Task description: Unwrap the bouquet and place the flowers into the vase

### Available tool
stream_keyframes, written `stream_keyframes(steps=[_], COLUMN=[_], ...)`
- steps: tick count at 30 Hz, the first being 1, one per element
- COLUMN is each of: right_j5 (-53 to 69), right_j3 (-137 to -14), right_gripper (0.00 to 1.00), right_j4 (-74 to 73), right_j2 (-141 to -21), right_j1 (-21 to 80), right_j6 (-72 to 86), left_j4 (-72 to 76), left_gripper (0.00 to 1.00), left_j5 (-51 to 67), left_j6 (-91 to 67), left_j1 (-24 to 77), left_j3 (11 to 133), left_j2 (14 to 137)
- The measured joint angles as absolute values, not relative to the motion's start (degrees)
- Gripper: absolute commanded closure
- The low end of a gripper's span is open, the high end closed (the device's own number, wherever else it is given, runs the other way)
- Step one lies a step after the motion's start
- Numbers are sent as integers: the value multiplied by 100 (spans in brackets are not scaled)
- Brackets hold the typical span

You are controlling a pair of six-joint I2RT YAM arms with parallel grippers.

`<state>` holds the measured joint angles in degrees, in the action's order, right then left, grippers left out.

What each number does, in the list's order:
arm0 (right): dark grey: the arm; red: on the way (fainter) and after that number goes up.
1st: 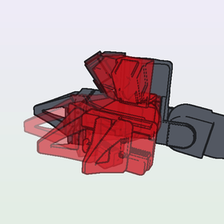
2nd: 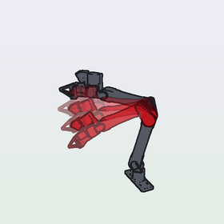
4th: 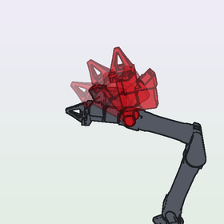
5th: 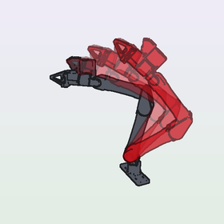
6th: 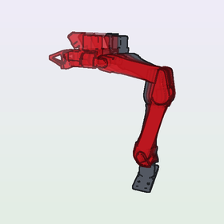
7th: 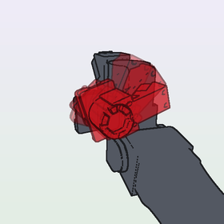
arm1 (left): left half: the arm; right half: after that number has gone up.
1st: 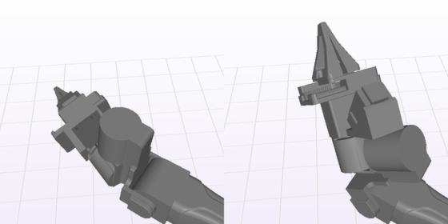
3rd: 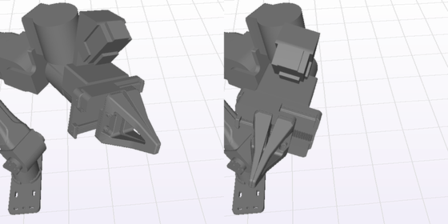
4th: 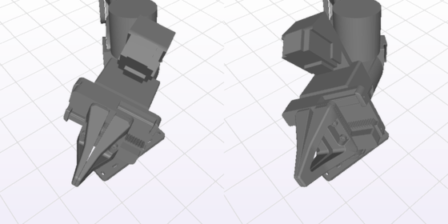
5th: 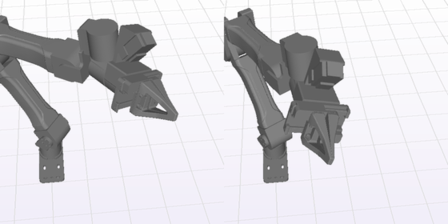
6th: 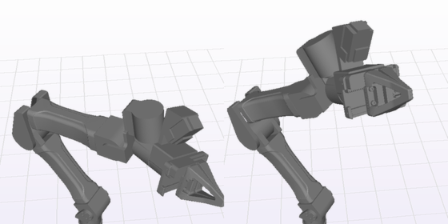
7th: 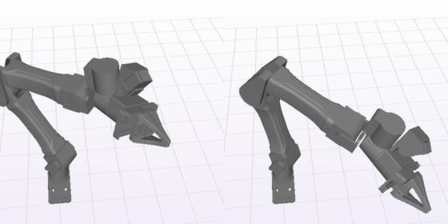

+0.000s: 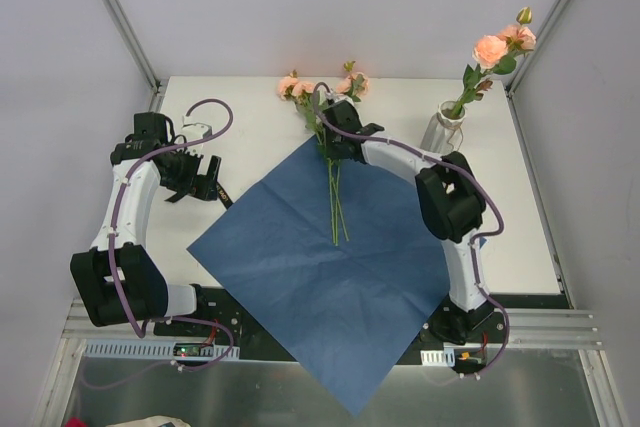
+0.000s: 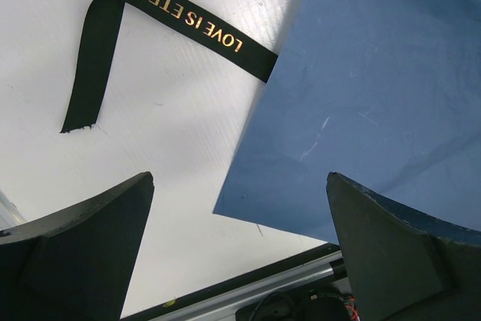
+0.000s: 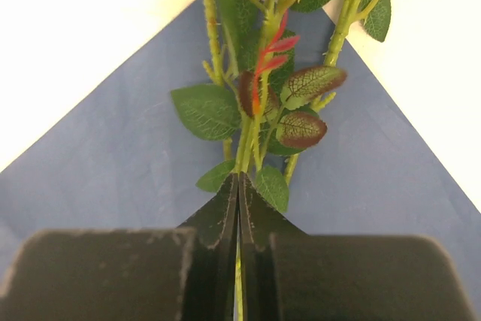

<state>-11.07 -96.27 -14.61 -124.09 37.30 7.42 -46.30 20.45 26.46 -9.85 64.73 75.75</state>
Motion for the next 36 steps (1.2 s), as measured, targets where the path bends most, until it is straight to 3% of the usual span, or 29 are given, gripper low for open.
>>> stream_keyframes(steps=[7, 9, 11, 18, 27, 36], right_j5=[-805, -746, -722, -711, -834, -884], right_j3=[-8952, -8938, -9102, -9592, -9620, -10357], right_gripper=[99, 90, 71, 56, 53, 54], right_j4=[-674, -482, -480, -757, -1422, -1605], right_j2=[-11273, -10980, -10840, -11185, -12477, -12748], right_j1=[3723, 3726, 3726, 3726, 3721, 3636], right_j6=[794, 794, 775, 731, 593, 482], left_j4=[-4628, -4628, -4628, -4611, -4617, -4615], left_gripper=[1, 1, 1, 1, 1, 1], left_j5=[2047, 2047, 2047, 2047, 2047, 2040], left_j6=[2646, 2644, 2644, 2648, 2661, 2692], left_j1=[-985, -985, -985, -985, -985, -985], left_j3=[6471, 6471, 6471, 6410, 6368, 6368], left_j2=[7572, 7572, 7572, 7540, 7524, 7524])
